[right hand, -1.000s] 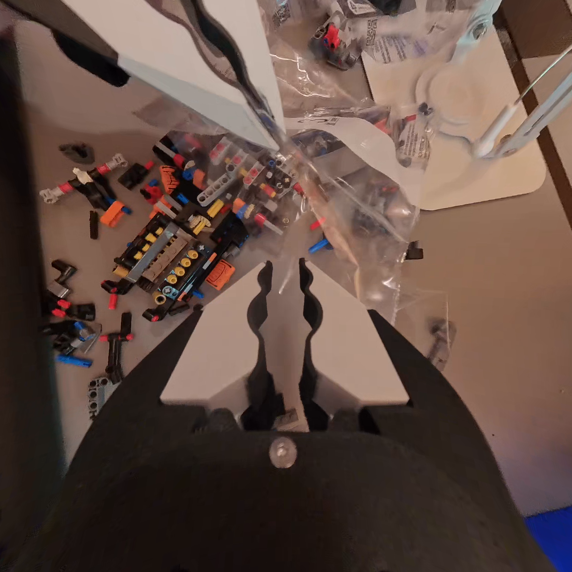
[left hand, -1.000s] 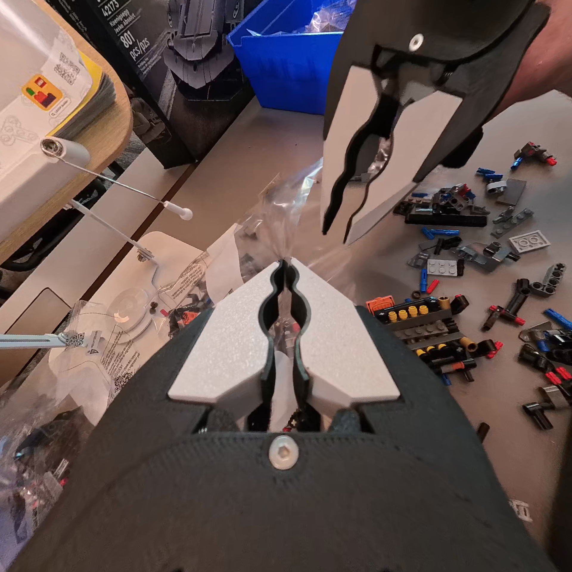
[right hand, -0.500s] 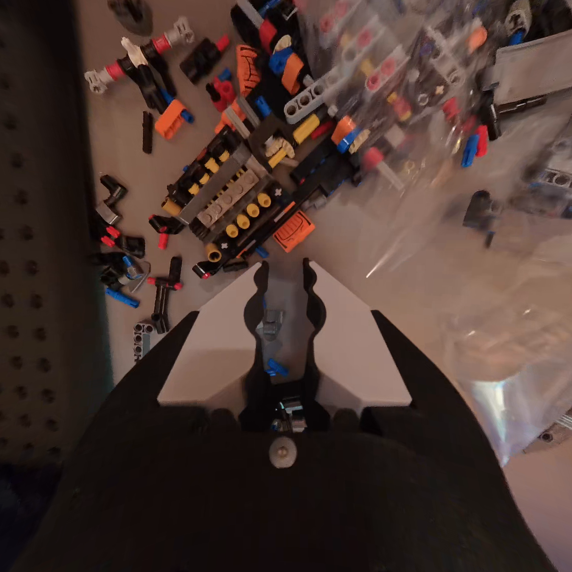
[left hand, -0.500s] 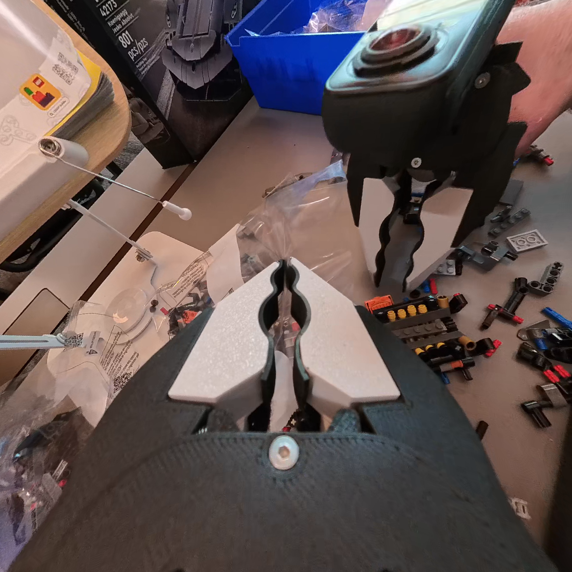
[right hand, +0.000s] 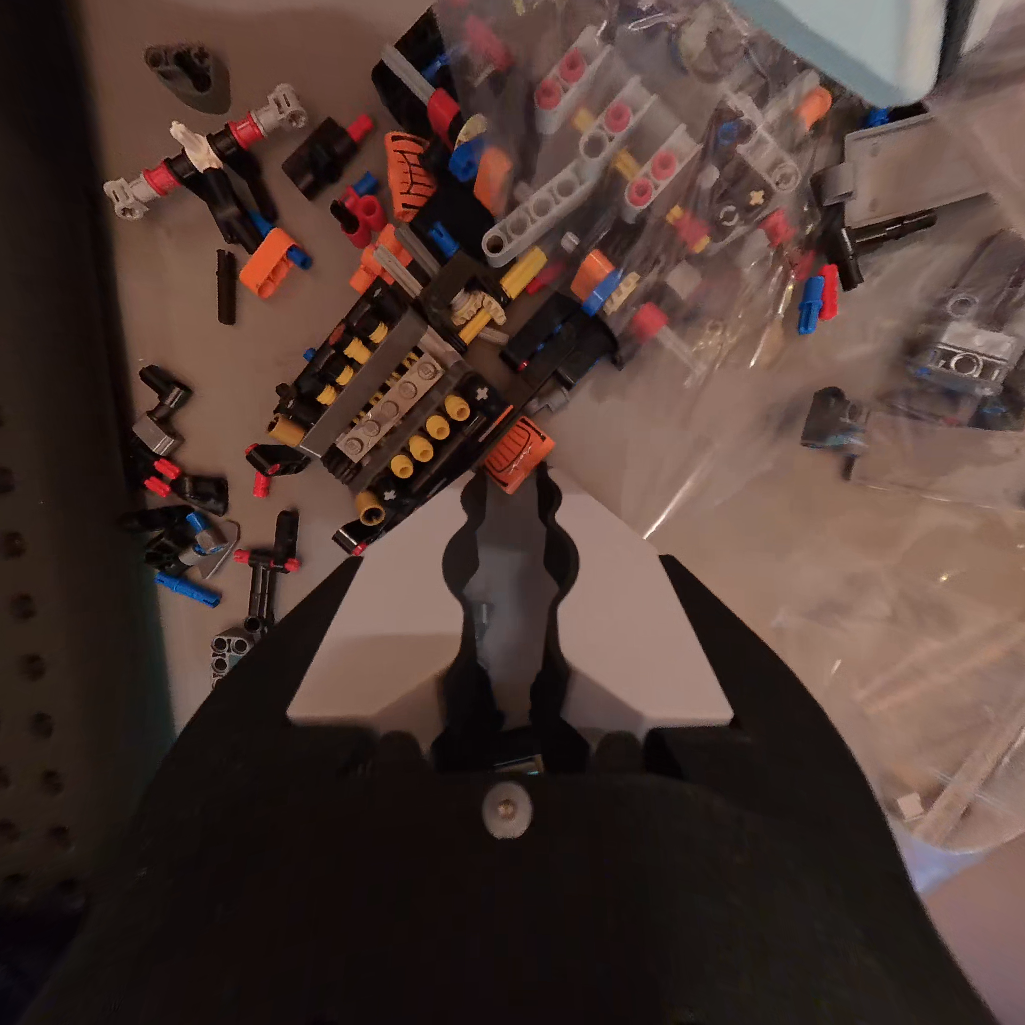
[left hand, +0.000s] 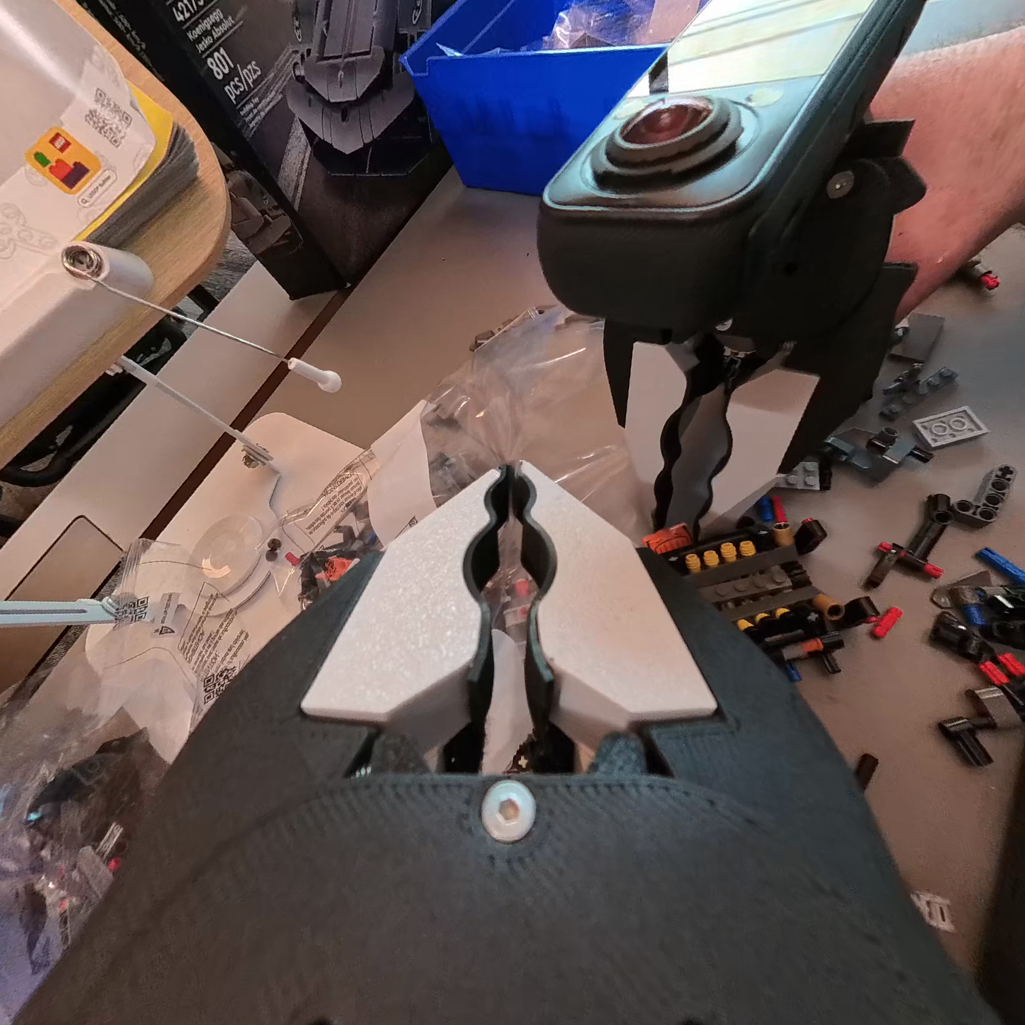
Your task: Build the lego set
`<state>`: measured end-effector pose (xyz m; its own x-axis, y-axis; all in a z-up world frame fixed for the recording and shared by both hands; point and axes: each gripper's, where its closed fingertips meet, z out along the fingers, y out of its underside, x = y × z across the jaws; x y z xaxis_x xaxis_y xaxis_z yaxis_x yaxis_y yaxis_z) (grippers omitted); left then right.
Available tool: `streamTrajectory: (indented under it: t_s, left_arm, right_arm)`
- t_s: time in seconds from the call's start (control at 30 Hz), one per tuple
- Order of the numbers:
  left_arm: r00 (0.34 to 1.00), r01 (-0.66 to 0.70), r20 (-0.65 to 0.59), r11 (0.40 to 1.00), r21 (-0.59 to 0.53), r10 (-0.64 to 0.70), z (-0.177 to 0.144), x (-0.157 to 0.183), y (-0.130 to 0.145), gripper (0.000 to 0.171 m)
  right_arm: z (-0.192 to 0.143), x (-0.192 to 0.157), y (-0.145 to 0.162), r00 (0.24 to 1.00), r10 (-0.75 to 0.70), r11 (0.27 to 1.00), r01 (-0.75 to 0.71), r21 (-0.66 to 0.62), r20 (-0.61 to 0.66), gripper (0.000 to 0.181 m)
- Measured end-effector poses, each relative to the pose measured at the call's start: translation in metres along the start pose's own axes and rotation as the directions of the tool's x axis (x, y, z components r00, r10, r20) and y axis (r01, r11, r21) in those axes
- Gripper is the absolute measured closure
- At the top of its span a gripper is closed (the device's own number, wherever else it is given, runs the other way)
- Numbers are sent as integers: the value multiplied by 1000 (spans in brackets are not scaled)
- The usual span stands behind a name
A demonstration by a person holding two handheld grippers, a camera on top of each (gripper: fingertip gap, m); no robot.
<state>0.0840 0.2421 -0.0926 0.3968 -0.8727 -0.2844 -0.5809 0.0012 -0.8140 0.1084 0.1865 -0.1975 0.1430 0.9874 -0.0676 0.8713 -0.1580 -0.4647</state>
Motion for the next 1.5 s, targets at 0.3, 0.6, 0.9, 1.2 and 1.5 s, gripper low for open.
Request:
streamTrajectory:
  t_s: [0.3, 0.6, 0.9, 1.2, 1.5]
  left_arm:
    - [1000, 0, 1, 1000, 1, 0, -1, 0, 0, 171]
    - [1000, -2, 0, 1000, 0, 2, 0, 0, 0, 171]
    - [1000, -4, 2, 1000, -15, 4, 2, 0, 3, 171]
    - [1000, -7, 1, 1000, -11, 7, 1, 0, 3, 171]
    - [1000, -11, 2, 1000, -11, 11, 0, 0, 2, 171]
  right_arm:
    - [-5, 4, 8, 1000, 5, 1000, -5, -21, -25, 171]
    - [-40, -3, 1, 1000, -8, 996, 10, 94, -19, 172]
    - [-56, 48, -23, 963, 126, 969, -69, 235, -236, 164]
    - [-49, 4, 12, 998, 47, 994, -42, 97, -45, 166]
    - [-27, -37, 47, 986, 37, 993, -18, -117, 164, 161]
